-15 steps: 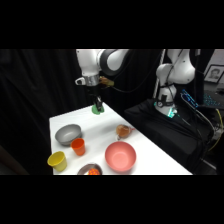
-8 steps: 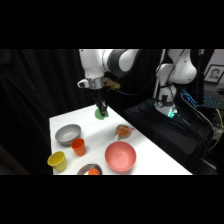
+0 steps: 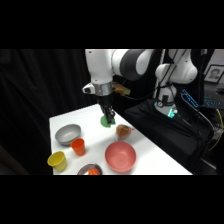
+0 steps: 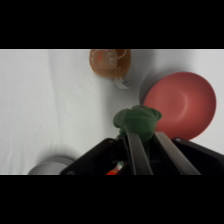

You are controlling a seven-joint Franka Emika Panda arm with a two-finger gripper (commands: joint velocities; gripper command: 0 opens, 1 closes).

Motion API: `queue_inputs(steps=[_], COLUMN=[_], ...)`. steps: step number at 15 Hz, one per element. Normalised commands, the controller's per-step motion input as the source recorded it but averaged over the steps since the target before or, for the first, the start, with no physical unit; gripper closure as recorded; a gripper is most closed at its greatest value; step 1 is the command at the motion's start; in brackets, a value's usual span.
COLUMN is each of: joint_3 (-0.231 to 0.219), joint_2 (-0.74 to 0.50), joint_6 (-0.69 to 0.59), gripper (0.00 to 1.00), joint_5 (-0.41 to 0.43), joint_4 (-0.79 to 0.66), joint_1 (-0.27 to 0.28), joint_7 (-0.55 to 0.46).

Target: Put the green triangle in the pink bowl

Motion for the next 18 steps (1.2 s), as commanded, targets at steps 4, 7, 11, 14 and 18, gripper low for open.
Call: queue_inputs(steps=[4,7,11,14,18], joint_3=[0.07,0.065,0.056,0.045,0.025], joint_2=[-0.11,-0.05,0.04,0.11,0.14], joint_6=[-0.04,-0.03,0.0,0.09,0.18], gripper=[0.94,0.94,0.94,0.93,0.93], joint_5=[-0.052,-0.033,0.009,0.058,0.075], joint_4=[-0.04,0.01,0.07,0.1,0.1], joint_1=[0.1,0.087,0.068,0.046,0.037], joint_7=[0.24,0.22,0.19,0.13,0.12])
